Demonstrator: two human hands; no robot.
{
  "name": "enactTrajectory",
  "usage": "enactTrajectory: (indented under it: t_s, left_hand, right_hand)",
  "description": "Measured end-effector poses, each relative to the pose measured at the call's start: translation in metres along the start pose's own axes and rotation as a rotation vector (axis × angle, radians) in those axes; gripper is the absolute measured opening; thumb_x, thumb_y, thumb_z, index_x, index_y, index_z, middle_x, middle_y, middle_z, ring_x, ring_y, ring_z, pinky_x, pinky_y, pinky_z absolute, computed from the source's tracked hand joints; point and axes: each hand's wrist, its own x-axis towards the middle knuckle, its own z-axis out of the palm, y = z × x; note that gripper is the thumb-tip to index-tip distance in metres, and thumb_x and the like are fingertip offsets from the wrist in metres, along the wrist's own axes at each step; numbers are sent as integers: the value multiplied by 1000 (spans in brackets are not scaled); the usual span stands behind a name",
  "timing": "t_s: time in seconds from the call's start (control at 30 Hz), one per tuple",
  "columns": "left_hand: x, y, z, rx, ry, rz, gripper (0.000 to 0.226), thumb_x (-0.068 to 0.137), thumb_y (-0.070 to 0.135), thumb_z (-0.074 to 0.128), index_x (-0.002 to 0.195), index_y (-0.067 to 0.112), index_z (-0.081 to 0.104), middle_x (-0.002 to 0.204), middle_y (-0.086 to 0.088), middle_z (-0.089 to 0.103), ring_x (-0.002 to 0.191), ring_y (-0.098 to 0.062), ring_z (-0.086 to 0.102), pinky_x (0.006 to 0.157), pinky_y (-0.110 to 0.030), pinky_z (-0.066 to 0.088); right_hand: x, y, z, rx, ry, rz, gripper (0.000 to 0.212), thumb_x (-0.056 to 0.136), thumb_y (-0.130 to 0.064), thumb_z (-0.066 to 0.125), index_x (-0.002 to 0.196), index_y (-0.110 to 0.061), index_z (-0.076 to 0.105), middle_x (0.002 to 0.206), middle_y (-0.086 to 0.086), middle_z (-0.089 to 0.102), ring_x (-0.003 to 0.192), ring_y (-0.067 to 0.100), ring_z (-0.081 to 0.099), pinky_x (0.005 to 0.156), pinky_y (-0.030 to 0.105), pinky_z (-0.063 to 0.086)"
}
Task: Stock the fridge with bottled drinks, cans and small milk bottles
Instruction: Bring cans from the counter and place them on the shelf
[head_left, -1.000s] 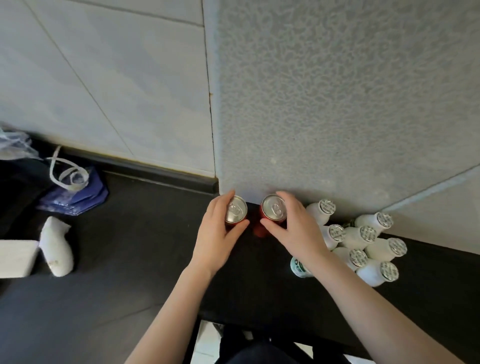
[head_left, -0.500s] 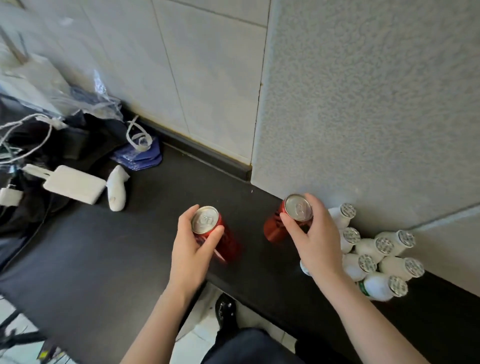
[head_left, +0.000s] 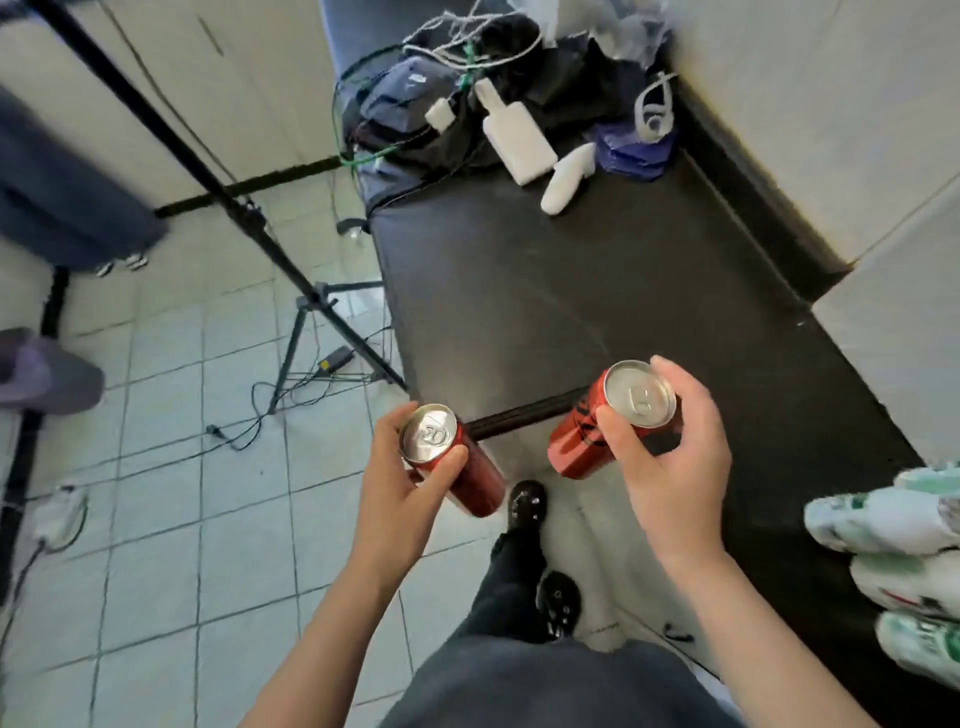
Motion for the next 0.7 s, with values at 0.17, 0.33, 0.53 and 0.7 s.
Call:
enactTrajectory:
  t_s: [0.17,0.33,0.53,0.7]
  left_hand:
    - [-60,-38,-72,-11,226,-156,45,72,39,65,111,48,43,109,29,54,102,12,52,71,-7,45]
    - [-104,-77,-131,-27,457,-247,51,74,37,69,117,41,43,111,30,51,99,16,50,72,-12,40]
    - [-149,-123,-202,-107,579,-310,52,79,32,73,122,36,43,115,23,54,102,13,51,71,-8,42]
    - [-198,-169,-301,-146,736,-360,51,80,25,74,120,35,44,113,26,51,106,9,50,73,-13,42]
  right_hand:
    - [-40,-21,61,80,-310,99,64,63,-65,68,118,-36,52,114,-19,58,109,3,55,93,28,46]
    - [-72,-44,111,83,-517,63,49,64,-53,73,108,-40,57,110,-16,63,100,2,59,82,20,46]
    - [-132,-79,186,-11,-692,-63,51,58,-49,80,104,-44,60,105,-22,60,99,0,57,81,16,43]
    - [-207,-122,279,-20,-839,-90,48,59,-40,81,100,-48,58,105,-22,60,94,1,57,75,15,42]
